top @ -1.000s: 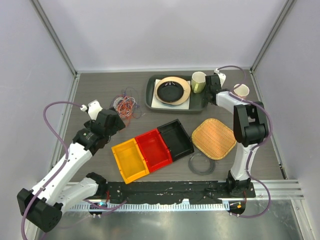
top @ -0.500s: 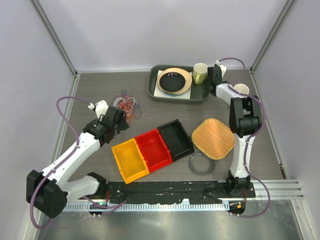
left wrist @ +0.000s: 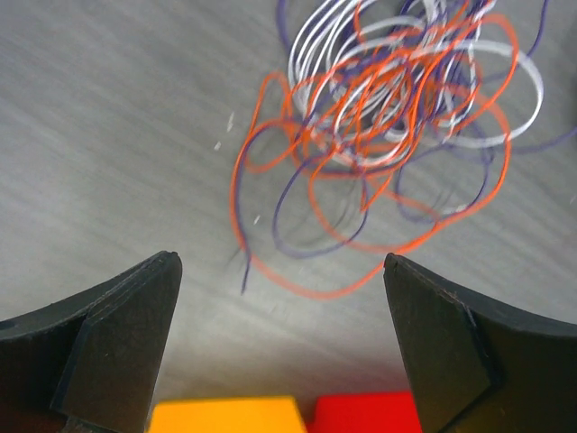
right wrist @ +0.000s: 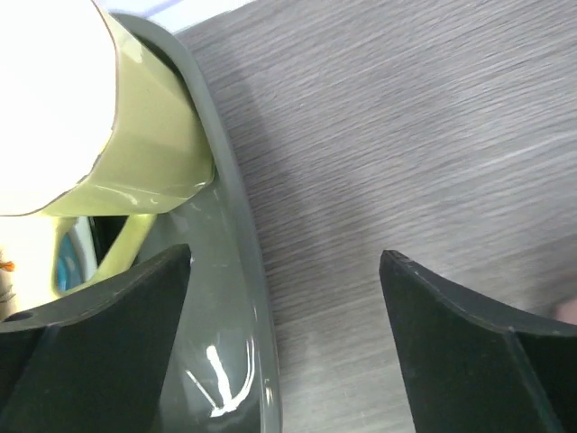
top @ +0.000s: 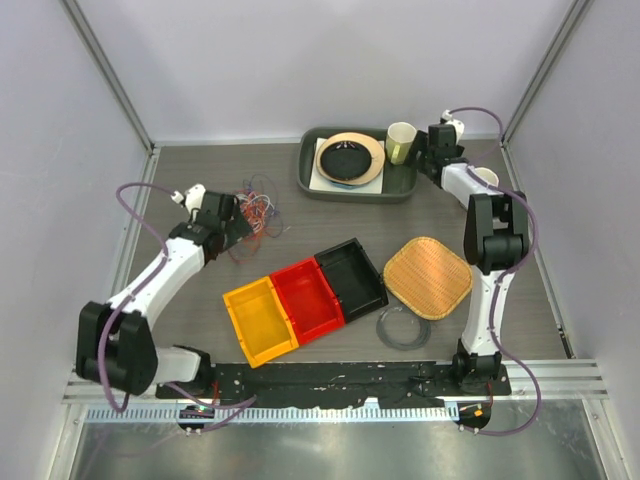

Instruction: Untangle the cables

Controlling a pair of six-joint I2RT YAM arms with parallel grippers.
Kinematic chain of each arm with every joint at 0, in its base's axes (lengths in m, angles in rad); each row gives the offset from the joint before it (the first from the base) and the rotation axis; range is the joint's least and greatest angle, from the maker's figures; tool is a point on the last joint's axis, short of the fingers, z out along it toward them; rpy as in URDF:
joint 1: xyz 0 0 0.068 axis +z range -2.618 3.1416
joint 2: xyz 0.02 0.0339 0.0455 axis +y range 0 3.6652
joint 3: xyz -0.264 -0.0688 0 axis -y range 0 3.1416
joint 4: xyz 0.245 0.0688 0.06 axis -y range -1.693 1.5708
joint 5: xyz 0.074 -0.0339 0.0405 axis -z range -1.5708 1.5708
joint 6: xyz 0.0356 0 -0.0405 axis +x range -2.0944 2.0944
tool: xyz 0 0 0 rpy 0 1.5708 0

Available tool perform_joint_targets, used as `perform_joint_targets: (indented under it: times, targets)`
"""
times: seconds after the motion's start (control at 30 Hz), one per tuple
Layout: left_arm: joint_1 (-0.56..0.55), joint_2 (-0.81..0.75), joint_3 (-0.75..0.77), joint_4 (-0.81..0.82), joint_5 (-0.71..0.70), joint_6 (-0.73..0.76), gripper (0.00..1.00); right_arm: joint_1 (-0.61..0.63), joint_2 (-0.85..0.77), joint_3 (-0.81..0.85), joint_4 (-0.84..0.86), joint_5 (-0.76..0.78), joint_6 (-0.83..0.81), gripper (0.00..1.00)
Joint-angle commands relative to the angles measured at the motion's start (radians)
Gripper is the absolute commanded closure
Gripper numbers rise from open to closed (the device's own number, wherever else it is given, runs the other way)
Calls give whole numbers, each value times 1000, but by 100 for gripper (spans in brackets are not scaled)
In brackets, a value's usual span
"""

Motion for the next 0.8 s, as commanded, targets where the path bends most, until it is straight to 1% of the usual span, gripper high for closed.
perform_joint_targets:
  times: [0.0, 0.03, 0.07, 0.1, 0.13, 0.17, 0.2, 0.23, 0.27, 0.3, 0.33, 0.37, 0.4, 0.43, 0.47, 0.57, 0.6, 0.63, 0.67, 0.73, 0.77]
  targets:
    - [99, 141, 80, 266, 184, 88, 0, -9, -260, -34, 22, 29, -27, 6]
    - [104, 181, 132, 278, 166, 87, 0, -9, -294, -64, 31, 20, -29, 5]
    - [117, 276, 170, 242, 167, 79, 0, -9, -331, -141, 51, 6, -34, 5]
    - [122, 322, 215, 222, 201, 96, 0, -9, -410, -184, 91, -10, -29, 5]
    - [124, 365, 290, 206, 203, 102, 1, -9, -444, -225, 126, -65, -24, 4]
    - [124, 457, 325, 185, 213, 108, 4, -9, -486, -299, 143, -93, -6, 4]
    - [124, 497, 362, 161, 216, 123, 7, -9, -550, -333, 177, -130, 9, 4]
    - [122, 541, 443, 131, 230, 133, 22, -9, -584, -364, 195, -202, 17, 4]
    - [122, 604, 485, 69, 236, 142, 34, -9, -610, -409, 203, -260, 31, 4]
    - [122, 629, 520, 42, 249, 146, 44, -9, -657, -425, 195, -288, 34, 3]
    - [121, 642, 563, 32, 290, 165, 71, -9, -676, -437, 188, -316, 37, 4]
    - [122, 646, 574, 34, 310, 169, 88, -7, -693, -454, 188, -386, 39, 4]
    - [121, 642, 583, 39, 339, 174, 100, -4, -710, -457, 179, -418, 52, 3]
    - [116, 633, 589, 50, 420, 206, 100, -2, -736, -465, 188, -470, 63, 4]
    - [110, 619, 586, 89, 474, 221, 100, 1, -748, -485, 204, -554, 72, 4]
    - [75, 536, 559, 148, 532, 255, 100, 88, -776, -506, 203, -616, 54, 4]
    - [64, 508, 542, 169, 542, 261, 100, 123, -779, -510, 174, -604, 30, 4]
    - [49, 449, 507, 192, 563, 265, 100, 208, -781, -516, 160, -589, -9, 4]
    - [41, 421, 491, 232, 600, 257, 100, 243, -779, -531, 149, -574, -26, 4]
    - [35, 345, 459, 264, 624, 239, 100, 322, -778, -555, 169, -541, -20, 4]
    - [36, 320, 456, 275, 635, 229, 100, 336, -773, -584, 189, -538, -11, 4]
